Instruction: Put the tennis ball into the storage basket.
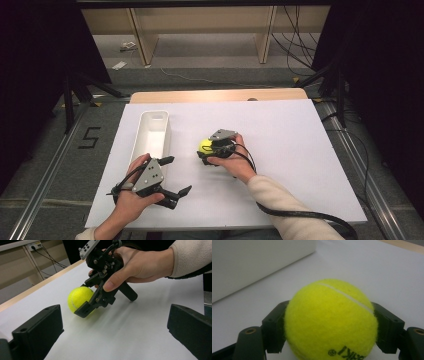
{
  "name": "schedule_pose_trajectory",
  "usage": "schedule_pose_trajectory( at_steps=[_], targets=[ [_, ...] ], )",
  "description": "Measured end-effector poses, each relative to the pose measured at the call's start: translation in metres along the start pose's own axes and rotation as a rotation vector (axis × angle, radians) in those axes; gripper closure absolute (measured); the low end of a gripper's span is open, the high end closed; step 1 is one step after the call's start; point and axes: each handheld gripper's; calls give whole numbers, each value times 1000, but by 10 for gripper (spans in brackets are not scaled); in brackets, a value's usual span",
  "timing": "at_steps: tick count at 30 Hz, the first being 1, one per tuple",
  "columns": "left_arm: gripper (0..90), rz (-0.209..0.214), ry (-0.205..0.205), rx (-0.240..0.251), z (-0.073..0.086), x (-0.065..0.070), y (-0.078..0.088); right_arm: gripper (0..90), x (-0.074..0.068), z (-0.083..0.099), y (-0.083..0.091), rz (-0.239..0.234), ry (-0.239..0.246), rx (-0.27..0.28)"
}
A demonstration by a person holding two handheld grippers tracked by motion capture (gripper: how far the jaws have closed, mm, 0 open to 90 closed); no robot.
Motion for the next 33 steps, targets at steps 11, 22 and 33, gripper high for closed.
schedule_pose_trajectory(
  at_steps=[11, 22, 33],
  targets=[
    [0, 0, -2, -1, 0, 0, 0, 261, -1, -4, 6, -2, -4, 23],
    [0, 1, -1, -1, 0, 0, 0, 261, 0, -9, 12, -5, -12, 49],
    [0, 3, -2, -3, 0, 0, 0, 262, -2, -14, 17, -14, -14, 69]
  ],
)
Point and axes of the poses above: each handheld gripper's, and its own axes: y roughly backward along the jaws, z roughly out of its underside, x roughly to its right, and after that the axes turned 1 degree about -y, right-handed
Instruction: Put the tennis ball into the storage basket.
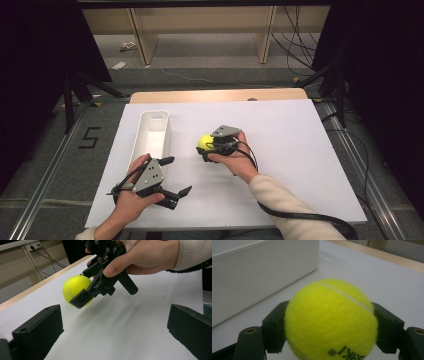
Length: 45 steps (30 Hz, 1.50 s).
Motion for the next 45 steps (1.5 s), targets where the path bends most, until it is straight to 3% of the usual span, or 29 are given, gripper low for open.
schedule_pose_trajectory(
  at_steps=[45],
  targets=[
    [0, 8, -4, -2, 0, 0, -1, 263, -1, -21, 18, -10, -25, 88]
  ],
)
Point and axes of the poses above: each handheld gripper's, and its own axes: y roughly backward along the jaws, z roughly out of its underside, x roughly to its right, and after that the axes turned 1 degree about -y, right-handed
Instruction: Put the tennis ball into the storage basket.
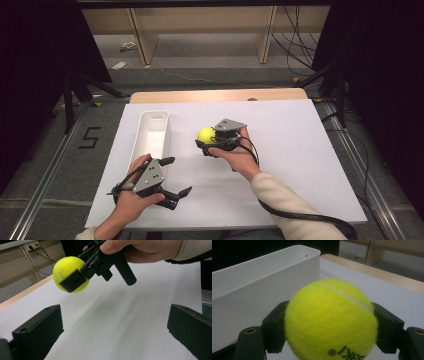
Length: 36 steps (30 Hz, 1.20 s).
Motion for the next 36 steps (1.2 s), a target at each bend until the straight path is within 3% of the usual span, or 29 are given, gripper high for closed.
schedule_pose_trajectory(
  at_steps=[36],
  targets=[
    [0, 2, -2, -7, 1, 0, 0, 263, -6, -11, 6, -13, 2, 36]
  ],
)
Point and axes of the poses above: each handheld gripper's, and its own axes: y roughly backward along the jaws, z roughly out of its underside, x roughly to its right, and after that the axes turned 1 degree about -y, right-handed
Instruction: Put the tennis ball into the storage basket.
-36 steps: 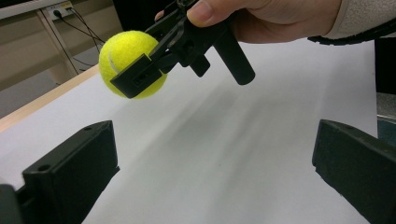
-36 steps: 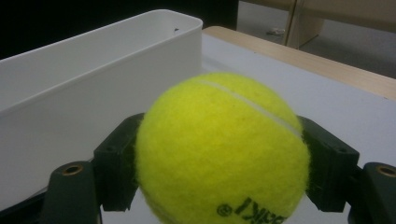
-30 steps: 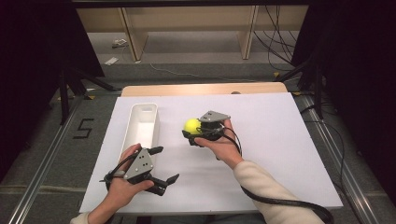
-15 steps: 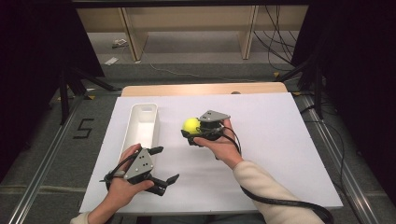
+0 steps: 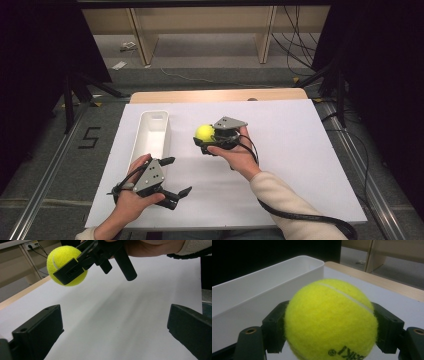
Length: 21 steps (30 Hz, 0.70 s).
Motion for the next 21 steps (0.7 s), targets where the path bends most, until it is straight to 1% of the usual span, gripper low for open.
schedule_pose_trajectory(
  at_steps=[6, 10, 13, 21],
  targets=[
    [0, -1, 4, 0, 1, -1, 0, 263, 0, -2, 3, 3, 2, 7],
    [0, -3, 6, -1, 1, -1, 0, 263, 1, -5, 4, -3, -4, 12],
    [0, -3, 5, -1, 1, -1, 0, 263, 0, -4, 4, -5, 3, 9],
    [0, -4, 2, -1, 1, -2, 0, 263, -7, -6, 5, -19, 8, 10]
  ],
)
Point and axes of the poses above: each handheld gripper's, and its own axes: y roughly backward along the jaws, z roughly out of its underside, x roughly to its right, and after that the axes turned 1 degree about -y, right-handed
